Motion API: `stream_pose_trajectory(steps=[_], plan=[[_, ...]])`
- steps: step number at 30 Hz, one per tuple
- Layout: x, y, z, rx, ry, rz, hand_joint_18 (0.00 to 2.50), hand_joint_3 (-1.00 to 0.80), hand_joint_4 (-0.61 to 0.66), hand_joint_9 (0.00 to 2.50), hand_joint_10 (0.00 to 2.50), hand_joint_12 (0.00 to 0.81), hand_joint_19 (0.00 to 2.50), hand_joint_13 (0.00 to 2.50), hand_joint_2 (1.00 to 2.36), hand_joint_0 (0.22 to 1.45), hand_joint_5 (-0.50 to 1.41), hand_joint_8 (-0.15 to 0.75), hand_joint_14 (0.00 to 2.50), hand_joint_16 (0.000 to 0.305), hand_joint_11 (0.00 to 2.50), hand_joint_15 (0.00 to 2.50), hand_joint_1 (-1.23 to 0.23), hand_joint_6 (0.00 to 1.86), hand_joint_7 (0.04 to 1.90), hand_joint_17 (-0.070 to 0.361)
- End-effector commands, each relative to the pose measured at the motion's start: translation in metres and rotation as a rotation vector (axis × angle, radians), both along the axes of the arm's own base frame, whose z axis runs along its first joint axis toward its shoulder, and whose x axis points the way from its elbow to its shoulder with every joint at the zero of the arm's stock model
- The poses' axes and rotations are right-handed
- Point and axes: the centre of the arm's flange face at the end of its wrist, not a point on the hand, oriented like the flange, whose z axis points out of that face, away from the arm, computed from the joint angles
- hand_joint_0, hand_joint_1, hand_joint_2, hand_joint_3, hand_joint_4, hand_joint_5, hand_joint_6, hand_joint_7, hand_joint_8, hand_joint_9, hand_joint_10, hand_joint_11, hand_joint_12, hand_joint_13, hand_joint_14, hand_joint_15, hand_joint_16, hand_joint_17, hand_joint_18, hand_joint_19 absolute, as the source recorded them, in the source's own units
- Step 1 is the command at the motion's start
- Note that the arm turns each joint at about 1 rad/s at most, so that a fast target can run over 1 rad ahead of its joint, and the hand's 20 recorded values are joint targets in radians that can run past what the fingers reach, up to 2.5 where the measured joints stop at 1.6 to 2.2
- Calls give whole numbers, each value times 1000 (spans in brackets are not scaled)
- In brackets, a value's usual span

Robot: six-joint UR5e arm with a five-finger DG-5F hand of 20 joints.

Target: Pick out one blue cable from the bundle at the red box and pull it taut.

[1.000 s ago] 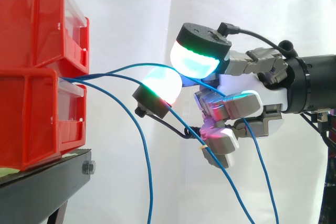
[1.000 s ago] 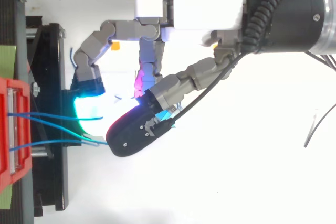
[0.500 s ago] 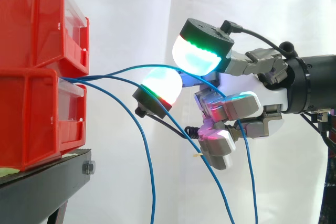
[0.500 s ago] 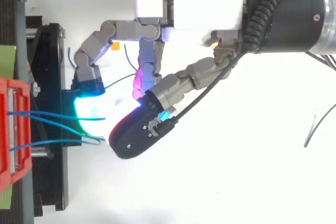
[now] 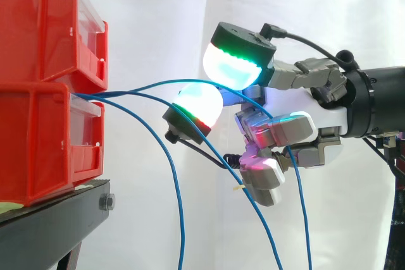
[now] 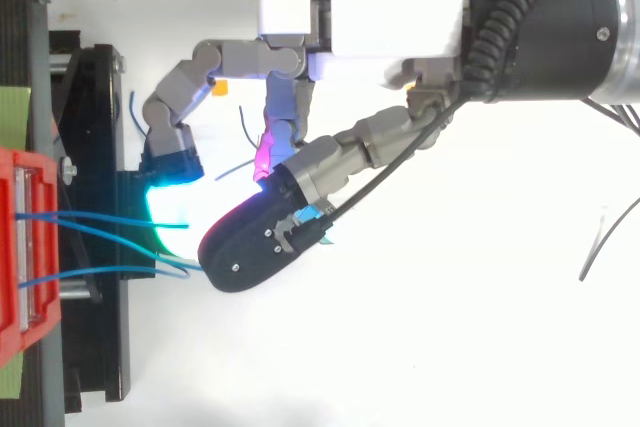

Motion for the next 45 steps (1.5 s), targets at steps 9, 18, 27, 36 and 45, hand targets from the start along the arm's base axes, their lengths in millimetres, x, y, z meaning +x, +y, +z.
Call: stream_pose_trajectory(steps=[9,18,27,36,45], plan=[[0,0,0,8,2,-2,1159,-120,-80,1658,31,408,650,1307,1018,584,-16,343,25,59,943,714,-800,865,1079,133],[-2,0,-2,36,24,-4,1150,-141,-97,1614,32,409,638,1291,1016,595,-16,335,23,59,896,691,-778,876,1034,134],[-20,1,10,32,119,-4,1106,-174,-93,1423,24,397,614,1187,1014,603,-19,348,19,60,661,572,-731,875,1002,135],[-37,1,28,-8,181,-2,1096,-176,-98,1383,25,404,615,1173,1013,604,-18,343,19,60,623,580,-725,873,1010,136],[-43,3,28,87,223,-19,1074,-189,-99,1337,23,401,603,1147,1013,606,-20,352,17,60,575,534,-709,872,987,134]])
